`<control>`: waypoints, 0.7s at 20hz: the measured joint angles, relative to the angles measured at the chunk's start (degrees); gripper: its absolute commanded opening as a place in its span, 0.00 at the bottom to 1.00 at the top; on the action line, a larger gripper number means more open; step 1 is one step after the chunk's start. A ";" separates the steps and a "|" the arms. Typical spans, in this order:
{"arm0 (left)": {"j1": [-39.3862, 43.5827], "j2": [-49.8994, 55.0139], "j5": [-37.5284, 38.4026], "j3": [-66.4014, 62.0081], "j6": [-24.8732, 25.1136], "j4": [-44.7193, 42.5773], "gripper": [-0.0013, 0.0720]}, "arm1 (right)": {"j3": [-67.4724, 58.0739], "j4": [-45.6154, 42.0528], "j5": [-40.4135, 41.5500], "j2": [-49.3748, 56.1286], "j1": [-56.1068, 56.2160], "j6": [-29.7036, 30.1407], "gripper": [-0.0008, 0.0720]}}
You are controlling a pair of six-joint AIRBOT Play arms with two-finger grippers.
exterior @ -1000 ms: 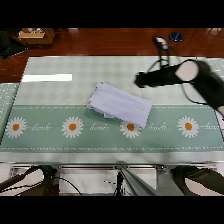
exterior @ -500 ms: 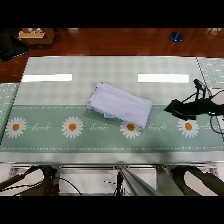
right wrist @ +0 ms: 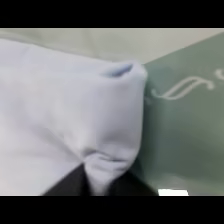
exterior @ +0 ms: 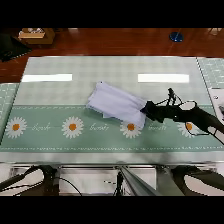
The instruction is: Fold the shirts.
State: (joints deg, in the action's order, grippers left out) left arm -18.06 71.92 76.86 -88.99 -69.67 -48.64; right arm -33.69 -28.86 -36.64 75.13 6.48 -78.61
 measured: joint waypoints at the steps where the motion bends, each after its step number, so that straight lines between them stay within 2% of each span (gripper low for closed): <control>1: 0.00 0.02 0.00 0.00 0.02 0.00 0.57 | -0.13 3.15 0.66 0.46 0.61 2.54 0.04; 5: 0.00 0.09 -0.02 0.00 0.02 -0.04 0.57 | -3.48 9.62 -3.78 -2.73 -2.73 10.21 0.04; 7: 0.00 0.24 -0.02 0.00 0.02 -0.04 0.57 | -6.58 9.46 -7.93 -7.28 -7.58 11.50 0.04; 10: 0.00 0.61 -0.02 0.00 0.00 -0.07 0.57 | -12.87 2.67 -13.75 -15.39 -17.49 7.26 0.04; 14: 0.00 0.92 -0.04 0.00 0.00 -0.04 0.57 | -22.03 -16.61 -26.32 -23.91 -33.35 -2.49 0.04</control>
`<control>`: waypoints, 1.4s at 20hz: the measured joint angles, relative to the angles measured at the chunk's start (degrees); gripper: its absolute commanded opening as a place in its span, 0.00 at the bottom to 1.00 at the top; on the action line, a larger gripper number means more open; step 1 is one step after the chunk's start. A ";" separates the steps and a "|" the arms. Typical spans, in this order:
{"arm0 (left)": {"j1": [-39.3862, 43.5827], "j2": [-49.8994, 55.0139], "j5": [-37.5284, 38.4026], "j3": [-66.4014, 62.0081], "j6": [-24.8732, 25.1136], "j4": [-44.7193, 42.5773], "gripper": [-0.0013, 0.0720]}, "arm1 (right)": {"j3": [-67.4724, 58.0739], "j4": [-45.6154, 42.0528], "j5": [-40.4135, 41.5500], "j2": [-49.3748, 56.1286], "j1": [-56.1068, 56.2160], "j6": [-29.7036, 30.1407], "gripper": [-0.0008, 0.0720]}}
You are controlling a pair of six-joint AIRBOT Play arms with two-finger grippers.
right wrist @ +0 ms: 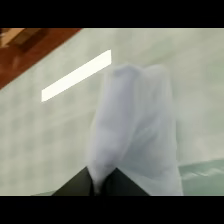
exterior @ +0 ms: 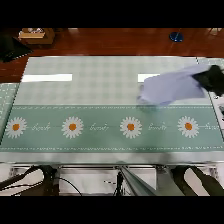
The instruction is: Fold the shirts.
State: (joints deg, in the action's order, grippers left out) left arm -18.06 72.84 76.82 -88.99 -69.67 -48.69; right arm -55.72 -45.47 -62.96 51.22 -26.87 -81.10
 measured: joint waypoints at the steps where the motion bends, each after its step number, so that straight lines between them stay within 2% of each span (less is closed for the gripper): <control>1: 0.00 0.02 -0.02 0.00 -0.02 -0.02 0.57 | -1.92 -5.14 -3.89 -1.46 -4.28 -1.68 0.04; 4: 0.00 0.07 -0.04 0.00 -0.02 0.00 0.57 | -5.62 -18.60 -14.71 -3.93 -16.15 -3.65 0.04; 7: 0.02 0.13 -0.13 0.00 0.39 0.00 0.57 | -7.06 -30.58 -21.99 -4.85 -23.54 -3.82 0.04; 12: -0.35 0.37 -0.26 0.00 2.45 -1.90 0.57 | -7.74 -52.26 -30.14 -5.33 -28.48 -4.31 0.04; 15: -1.01 0.87 -0.28 0.00 2.89 -3.39 0.57 | -7.28 -62.10 -33.73 -5.40 -32.57 -5.14 0.04; 24: -1.55 2.62 -0.48 0.00 3.26 -4.42 0.57 | 5.29 -70.60 -36.39 -5.40 -48.35 -5.27 0.04; 28: -1.55 2.75 -0.81 0.00 3.21 -4.39 0.56 | 10.84 -77.48 -31.34 -5.40 -52.11 -4.92 0.04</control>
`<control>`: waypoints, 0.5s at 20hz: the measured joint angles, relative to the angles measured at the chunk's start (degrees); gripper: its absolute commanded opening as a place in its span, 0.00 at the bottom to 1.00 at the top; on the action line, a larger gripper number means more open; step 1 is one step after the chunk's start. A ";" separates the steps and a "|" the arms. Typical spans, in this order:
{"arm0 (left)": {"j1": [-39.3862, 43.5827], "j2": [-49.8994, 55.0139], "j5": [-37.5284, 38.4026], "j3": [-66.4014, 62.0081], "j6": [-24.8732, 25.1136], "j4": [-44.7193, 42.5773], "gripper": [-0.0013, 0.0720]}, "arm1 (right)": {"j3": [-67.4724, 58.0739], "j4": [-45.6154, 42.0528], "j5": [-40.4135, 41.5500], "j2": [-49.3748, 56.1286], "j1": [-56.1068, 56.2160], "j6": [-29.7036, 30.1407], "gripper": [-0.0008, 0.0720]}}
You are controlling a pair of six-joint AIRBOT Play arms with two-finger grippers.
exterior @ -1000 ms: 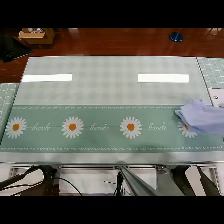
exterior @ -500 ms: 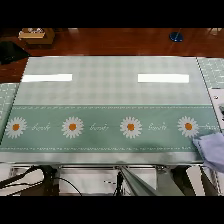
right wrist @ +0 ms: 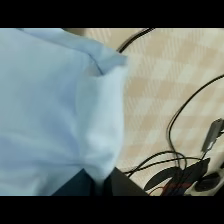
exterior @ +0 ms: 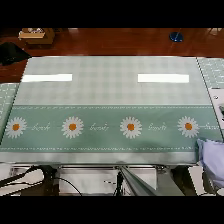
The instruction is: Fold the shirts.
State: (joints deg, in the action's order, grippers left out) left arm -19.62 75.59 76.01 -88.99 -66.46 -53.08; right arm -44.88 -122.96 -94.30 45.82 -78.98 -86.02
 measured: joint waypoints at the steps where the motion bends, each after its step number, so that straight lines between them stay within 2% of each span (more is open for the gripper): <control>1: 0.00 0.04 -0.02 0.00 -0.13 0.09 0.56 | 0.61 -1.64 1.81 0.00 -0.42 0.00 0.04; 4: 0.00 0.04 -0.28 0.00 -0.15 0.92 0.56 | 1.68 -5.25 5.70 0.00 -1.20 -0.20 0.05; 5: 0.00 0.04 -0.57 0.00 -0.17 1.09 0.56 | 1.81 -5.70 6.84 0.00 -1.33 -0.35 0.09; 7: 0.00 0.04 -0.68 0.00 -0.35 1.31 0.57 | 2.05 -6.23 8.24 0.00 -1.49 -0.61 0.48; 8: 0.00 0.04 -0.70 0.00 -0.35 1.38 0.56 | 2.10 -6.47 8.72 0.00 -1.51 -0.66 0.57; 10: 0.00 0.04 -0.85 0.00 -0.35 1.51 0.56 | 2.16 -6.75 9.94 0.00 -1.62 -0.61 0.57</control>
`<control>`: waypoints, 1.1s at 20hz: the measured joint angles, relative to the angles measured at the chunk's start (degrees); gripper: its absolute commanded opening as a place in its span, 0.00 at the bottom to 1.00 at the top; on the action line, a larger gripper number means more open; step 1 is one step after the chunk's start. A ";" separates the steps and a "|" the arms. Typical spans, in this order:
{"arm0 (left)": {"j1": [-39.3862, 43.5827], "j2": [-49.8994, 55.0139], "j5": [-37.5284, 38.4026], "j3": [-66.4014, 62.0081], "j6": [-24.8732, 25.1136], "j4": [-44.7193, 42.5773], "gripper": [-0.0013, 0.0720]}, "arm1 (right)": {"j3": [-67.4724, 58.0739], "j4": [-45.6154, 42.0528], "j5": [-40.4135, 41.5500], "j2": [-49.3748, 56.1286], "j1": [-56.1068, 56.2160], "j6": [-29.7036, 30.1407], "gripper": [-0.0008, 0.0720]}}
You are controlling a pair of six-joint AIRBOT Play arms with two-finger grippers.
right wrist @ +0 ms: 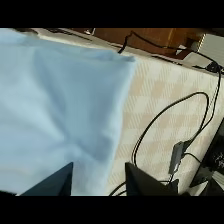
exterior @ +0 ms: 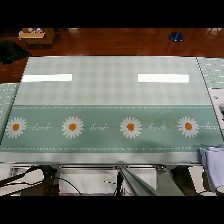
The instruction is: Fold the shirts.
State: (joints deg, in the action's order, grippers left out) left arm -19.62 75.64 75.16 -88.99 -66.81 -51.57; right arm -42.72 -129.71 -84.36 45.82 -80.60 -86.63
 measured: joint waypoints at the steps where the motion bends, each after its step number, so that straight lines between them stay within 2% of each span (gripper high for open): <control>1: 0.00 0.00 -0.02 0.00 0.02 0.02 0.56 | 0.02 -0.50 0.48 0.00 0.00 0.00 0.57; 2: 0.00 0.00 -0.07 0.00 0.02 0.04 0.56 | -0.02 -0.66 1.03 0.00 0.02 0.02 0.56; 4: 0.00 0.00 -0.13 0.00 0.04 0.07 0.57 | -1.01 -0.02 2.99 0.00 0.87 -0.26 0.45; 6: 0.13 0.09 -0.13 0.00 0.09 0.11 0.56 | -3.56 5.75 7.89 0.00 3.61 -0.61 0.45; 8: 0.83 0.59 -0.33 0.00 0.15 0.13 0.57 | -7.08 18.36 15.56 0.22 8.28 1.31 0.46; 12: 7.98 4.04 -5.31 0.00 0.15 -0.20 0.57 | -14.86 55.52 26.49 5.64 26.03 14.21 0.46; 14: 14.73 6.45 -7.45 0.00 0.04 -2.86 0.57 | -17.86 64.48 27.12 10.36 37.64 16.48 0.46; 15: 18.58 7.72 -8.13 0.00 -0.70 -6.29 0.57 | -19.08 66.53 27.08 12.81 43.54 16.61 0.46; 16: 22.23 8.83 -7.93 0.00 -1.75 -10.67 0.62 | -20.15 67.01 26.01 14.88 48.78 16.65 0.46; 17: 25.90 9.77 -7.45 -0.04 -3.10 -15.52 0.84 | -21.35 66.53 25.49 16.90 54.05 16.63 0.46; 18: 29.55 10.64 -6.49 -0.04 -4.96 -20.98 0.96 | -22.49 64.35 24.92 18.47 58.45 16.26 0.48; 20: 35.10 11.89 -4.59 -0.04 -9.09 -30.42 0.96 | -24.94 58.36 23.76 20.79 66.31 13.97 0.58; 22: 38.47 12.59 -3.02 -0.04 -12.72 -36.39 0.95 | -27.15 51.95 22.34 22.05 72.26 10.95 0.59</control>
State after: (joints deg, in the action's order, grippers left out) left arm 18.85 88.23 72.14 -89.03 -79.53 -87.96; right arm -69.87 -77.76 -62.02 67.88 -8.34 -75.68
